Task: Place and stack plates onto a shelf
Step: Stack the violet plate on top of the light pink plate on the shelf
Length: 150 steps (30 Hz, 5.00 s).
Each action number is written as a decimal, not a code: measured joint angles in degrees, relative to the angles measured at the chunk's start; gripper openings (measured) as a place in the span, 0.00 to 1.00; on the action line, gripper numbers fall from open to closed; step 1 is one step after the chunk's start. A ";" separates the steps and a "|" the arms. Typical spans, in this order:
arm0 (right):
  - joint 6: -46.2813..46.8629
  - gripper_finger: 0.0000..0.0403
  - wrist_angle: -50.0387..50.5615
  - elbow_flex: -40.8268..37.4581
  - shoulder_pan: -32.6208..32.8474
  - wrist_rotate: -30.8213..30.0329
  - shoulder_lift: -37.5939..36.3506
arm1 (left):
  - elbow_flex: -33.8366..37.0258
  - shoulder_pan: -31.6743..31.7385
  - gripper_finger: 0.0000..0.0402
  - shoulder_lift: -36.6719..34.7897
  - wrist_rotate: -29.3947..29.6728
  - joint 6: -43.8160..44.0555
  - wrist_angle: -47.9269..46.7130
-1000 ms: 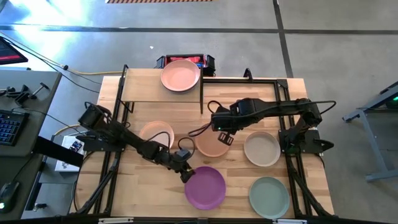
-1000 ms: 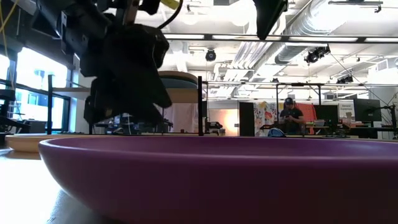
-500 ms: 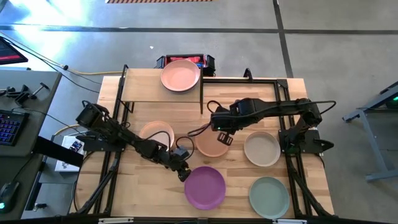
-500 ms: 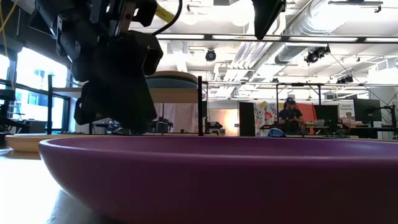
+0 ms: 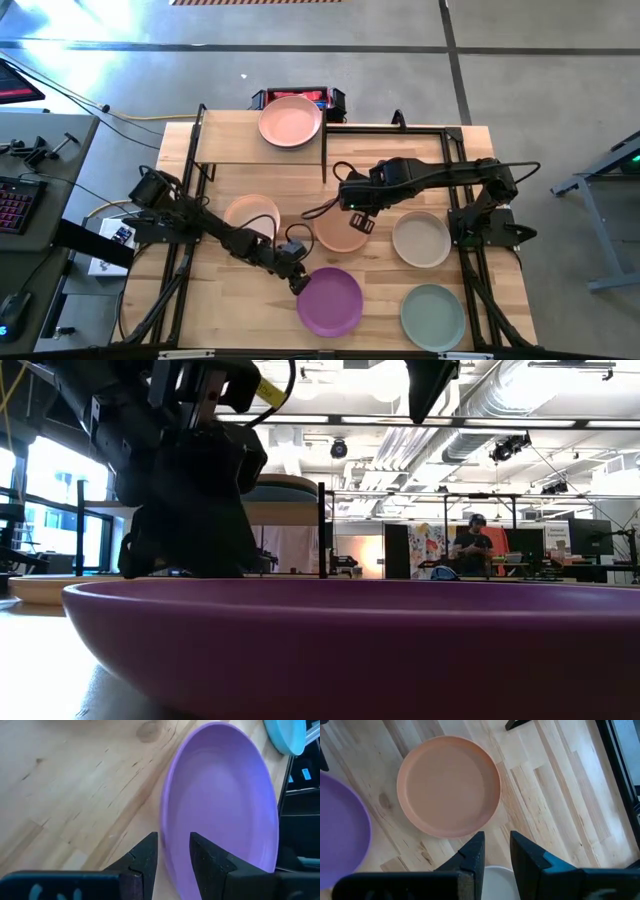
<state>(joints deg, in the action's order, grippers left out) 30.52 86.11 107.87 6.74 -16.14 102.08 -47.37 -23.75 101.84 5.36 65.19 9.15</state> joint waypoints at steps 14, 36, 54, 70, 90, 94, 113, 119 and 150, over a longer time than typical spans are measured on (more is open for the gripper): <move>-0.15 0.17 0.02 0.00 0.00 0.00 0.00 | 0.00 0.02 0.26 3.02 -0.42 0.84 1.57; -0.15 0.17 -0.42 0.00 0.00 -0.01 0.00 | -3.78 0.26 0.01 3.48 -1.88 -0.92 -4.21; -3.89 0.17 -1.18 0.00 -0.76 -6.23 -6.12 | -3.74 13.24 0.00 -23.59 2.31 -4.27 -32.52; -6.54 0.17 -1.14 0.04 -0.79 -7.69 -7.74 | -3.76 42.29 0.00 -44.95 10.09 -11.46 -36.93; -5.95 0.17 -3.29 0.04 -0.77 -7.78 -7.74 | -3.76 66.93 0.01 -42.19 -1.28 -13.36 -31.46; -5.97 0.17 -4.13 0.04 -0.76 -7.82 -7.74 | -4.98 68.59 0.01 -40.33 -4.13 -14.86 -31.93; -2.05 0.17 -4.09 0.02 -0.78 -9.08 -7.74 | -24.92 73.78 0.01 -26.61 -6.66 -30.51 -52.50; -2.03 0.17 -4.09 0.02 -0.79 -9.11 -7.74 | -24.96 75.02 0.01 -24.44 -8.05 -30.36 -52.11; -2.03 0.17 -4.07 0.02 -0.77 -9.03 -7.74 | -24.90 77.05 0.18 -21.12 -17.37 -32.47 -52.12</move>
<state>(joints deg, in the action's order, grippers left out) 28.49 82.03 107.90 5.97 -25.17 94.35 -72.27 53.30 80.72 -12.01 32.73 -42.97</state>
